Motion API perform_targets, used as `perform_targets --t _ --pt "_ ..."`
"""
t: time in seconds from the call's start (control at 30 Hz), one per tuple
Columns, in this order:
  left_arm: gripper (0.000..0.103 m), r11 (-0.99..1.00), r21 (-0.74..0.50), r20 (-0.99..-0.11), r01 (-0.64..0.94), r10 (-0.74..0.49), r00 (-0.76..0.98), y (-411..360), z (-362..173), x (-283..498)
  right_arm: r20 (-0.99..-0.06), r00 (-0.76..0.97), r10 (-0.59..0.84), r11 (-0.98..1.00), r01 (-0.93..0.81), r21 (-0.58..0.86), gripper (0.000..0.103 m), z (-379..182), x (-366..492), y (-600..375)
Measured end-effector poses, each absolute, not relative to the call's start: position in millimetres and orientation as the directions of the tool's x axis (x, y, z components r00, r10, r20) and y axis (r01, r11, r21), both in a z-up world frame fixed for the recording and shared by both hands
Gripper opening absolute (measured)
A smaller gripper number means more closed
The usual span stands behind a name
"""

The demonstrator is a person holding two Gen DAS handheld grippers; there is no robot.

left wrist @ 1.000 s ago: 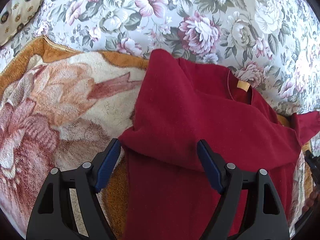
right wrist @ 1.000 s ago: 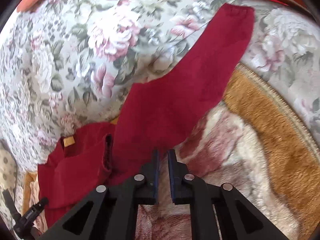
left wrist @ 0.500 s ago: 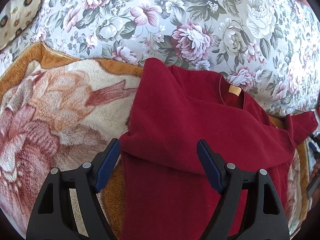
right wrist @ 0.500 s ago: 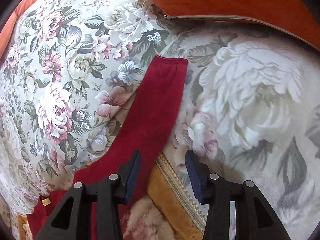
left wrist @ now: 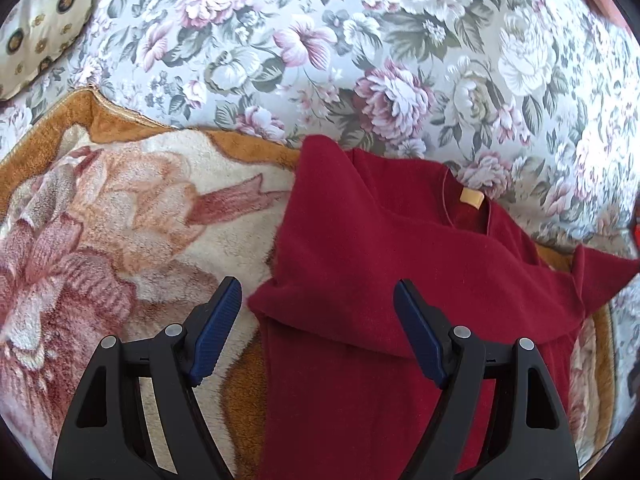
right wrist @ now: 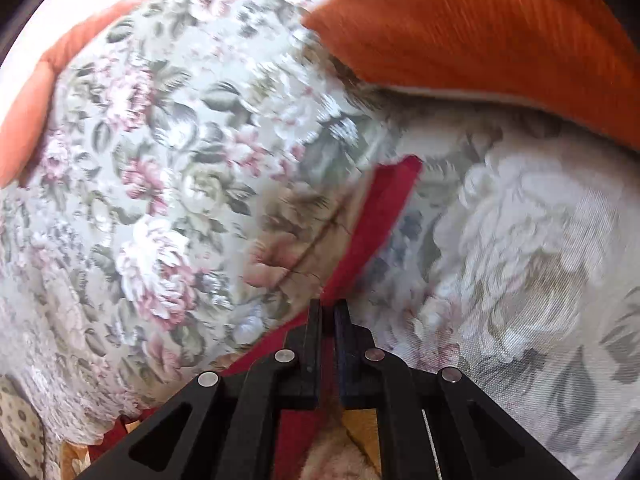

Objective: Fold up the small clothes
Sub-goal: 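Lift the held sleeve and carry it over the sweater body with the right tool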

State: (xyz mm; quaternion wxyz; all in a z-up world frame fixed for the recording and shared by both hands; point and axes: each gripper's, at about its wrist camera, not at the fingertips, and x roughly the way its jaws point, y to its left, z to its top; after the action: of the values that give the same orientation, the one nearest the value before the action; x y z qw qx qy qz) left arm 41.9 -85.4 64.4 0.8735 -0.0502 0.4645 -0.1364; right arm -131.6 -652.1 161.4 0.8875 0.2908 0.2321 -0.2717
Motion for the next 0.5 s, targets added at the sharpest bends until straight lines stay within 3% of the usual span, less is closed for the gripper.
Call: perform_targets --t 0.1,0.27,0.37,0.43,0.5 --pt "0.079 0.956 -0.248 -0.786 0.159 -0.295 0.543 -71 71 45 -0.469 0.829 -0.303 0.79 0.494 0.363 0.005 220 -130 -604" --pt "0.079 0.942 -0.329 -0.757 0.07 -0.307 0.577 -33 82 51 -0.427 0.896 -0.119 0.951 0.226 0.209 0.005 274 -95 -479" --pt "0.079 0.926 -0.377 -0.745 0.026 -0.319 0.586 -15 82 55 -0.494 0.869 0.011 0.989 0.065 0.135 0.005 247 -57 -388" --pt "0.079 0.92 -0.391 -0.743 0.017 -0.326 0.584 -11 81 56 -0.562 0.817 0.127 0.984 -0.033 0.175 0.005 202 -29 -339" --pt "0.079 0.923 -0.384 -0.745 0.031 -0.329 0.58 -15 80 57 -0.688 0.68 0.252 0.96 -0.088 0.264 0.007 139 3 -296"
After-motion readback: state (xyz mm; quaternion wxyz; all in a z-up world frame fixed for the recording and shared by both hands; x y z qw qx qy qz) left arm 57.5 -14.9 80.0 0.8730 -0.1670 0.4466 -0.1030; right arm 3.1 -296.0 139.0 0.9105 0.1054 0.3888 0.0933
